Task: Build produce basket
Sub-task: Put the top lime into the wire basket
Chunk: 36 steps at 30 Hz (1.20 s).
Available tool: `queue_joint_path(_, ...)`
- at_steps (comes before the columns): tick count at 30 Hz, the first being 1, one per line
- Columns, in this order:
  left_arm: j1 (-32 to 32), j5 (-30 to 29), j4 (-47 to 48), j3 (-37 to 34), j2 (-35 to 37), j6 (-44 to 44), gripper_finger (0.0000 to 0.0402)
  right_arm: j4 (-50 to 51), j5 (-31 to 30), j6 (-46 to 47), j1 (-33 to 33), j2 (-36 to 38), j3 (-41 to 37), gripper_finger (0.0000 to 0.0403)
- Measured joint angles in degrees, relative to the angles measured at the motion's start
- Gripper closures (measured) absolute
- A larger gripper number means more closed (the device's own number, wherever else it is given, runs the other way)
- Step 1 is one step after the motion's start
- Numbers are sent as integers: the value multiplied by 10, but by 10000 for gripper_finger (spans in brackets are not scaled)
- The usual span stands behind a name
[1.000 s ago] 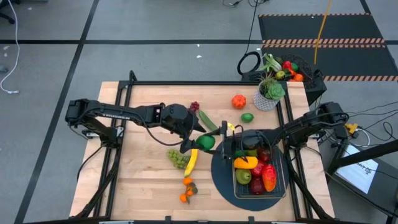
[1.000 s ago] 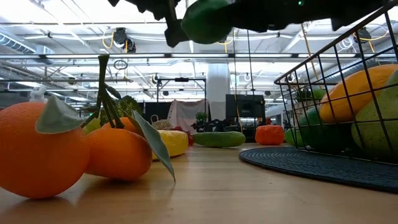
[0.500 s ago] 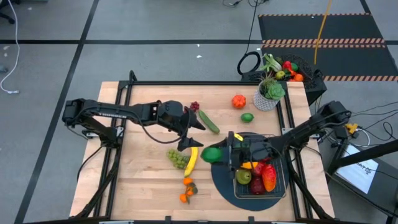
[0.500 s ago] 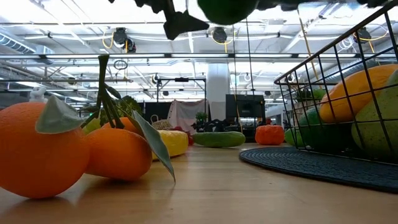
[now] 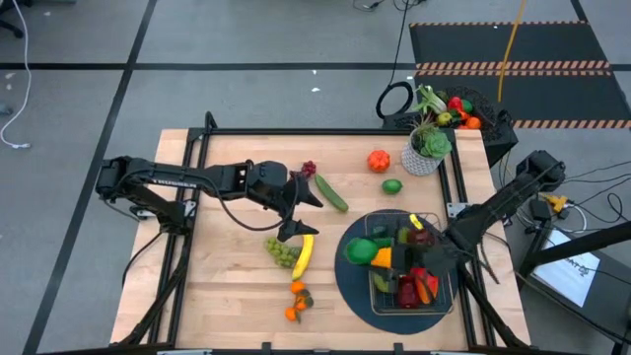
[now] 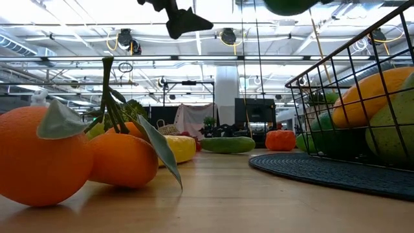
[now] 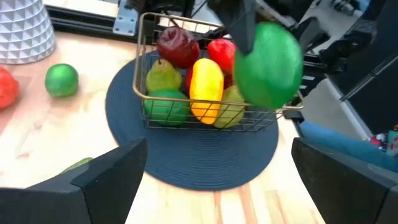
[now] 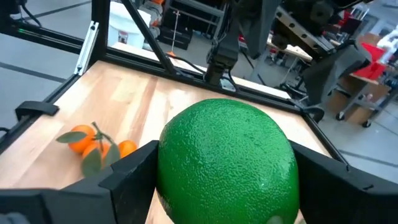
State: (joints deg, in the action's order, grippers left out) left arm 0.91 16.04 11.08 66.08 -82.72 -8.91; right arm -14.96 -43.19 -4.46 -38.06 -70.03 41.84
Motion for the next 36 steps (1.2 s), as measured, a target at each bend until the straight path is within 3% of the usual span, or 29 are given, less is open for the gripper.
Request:
queue_joint_path(7,-3,-21,-1,0,0,7,2,76,-50,54,-58,37,0,96)
queue_joint_path(22,-3,-41,8,0,-2,17,3,283,-34,260,-109,93,0,96)
queue_joint_path(36,-3,-41,-4,0,-2,24,3,304,1,342,-90,152,0,96)
